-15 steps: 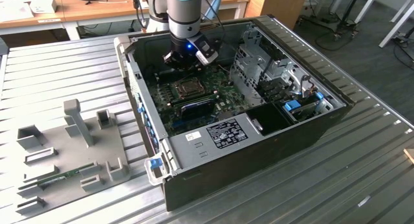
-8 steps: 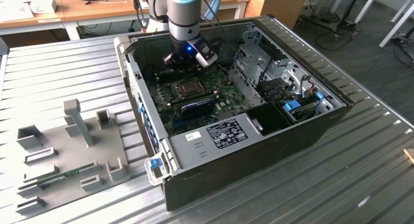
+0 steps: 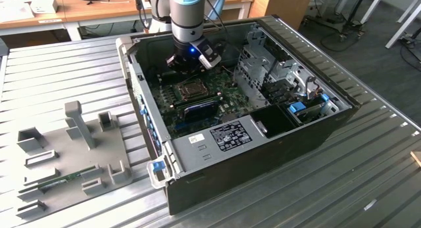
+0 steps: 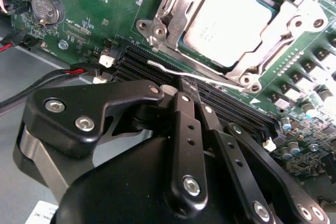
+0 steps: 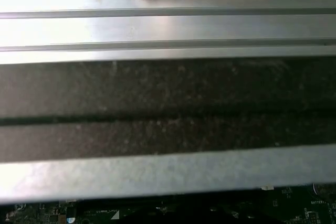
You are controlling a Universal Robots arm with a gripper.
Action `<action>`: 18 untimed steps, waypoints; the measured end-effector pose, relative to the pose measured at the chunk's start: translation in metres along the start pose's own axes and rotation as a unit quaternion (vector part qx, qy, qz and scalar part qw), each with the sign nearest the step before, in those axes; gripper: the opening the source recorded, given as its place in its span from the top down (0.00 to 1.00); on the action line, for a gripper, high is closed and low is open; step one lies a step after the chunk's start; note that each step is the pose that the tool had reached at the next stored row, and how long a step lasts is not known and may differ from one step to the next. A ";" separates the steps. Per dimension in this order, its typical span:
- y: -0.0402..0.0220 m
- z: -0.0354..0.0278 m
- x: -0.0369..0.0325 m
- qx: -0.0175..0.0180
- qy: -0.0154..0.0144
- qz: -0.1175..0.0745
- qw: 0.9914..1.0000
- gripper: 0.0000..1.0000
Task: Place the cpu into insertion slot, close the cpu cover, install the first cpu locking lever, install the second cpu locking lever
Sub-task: 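Install the first cpu locking lever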
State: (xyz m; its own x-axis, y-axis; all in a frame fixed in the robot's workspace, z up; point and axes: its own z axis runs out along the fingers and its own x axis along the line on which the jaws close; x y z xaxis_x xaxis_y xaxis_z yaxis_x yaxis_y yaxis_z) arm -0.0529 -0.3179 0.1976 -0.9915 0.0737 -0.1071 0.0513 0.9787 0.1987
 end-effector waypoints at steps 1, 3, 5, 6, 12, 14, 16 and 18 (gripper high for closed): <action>0.0000 0.0000 0.0000 0.000 0.000 0.000 1.000 0.90; 0.0000 0.0000 0.0000 0.000 0.000 0.000 1.000 0.90; 0.0000 0.0000 0.0000 0.000 0.000 0.000 1.000 0.90; 0.0000 0.0000 0.0000 0.000 0.000 0.000 1.000 0.90; 0.0009 -0.0044 -0.0005 0.000 0.000 0.000 1.000 0.90; 0.0015 -0.0074 -0.0008 0.000 0.000 0.000 1.000 0.90; 0.0022 -0.0105 -0.0012 0.000 0.000 0.000 1.000 0.90; 0.0028 -0.0138 -0.0015 0.000 0.000 0.000 1.000 0.90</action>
State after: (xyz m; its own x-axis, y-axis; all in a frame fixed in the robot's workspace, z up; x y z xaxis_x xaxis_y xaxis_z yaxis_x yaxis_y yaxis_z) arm -0.0529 -0.3179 0.2118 -0.9915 0.0737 -0.1073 0.0513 0.9787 0.1988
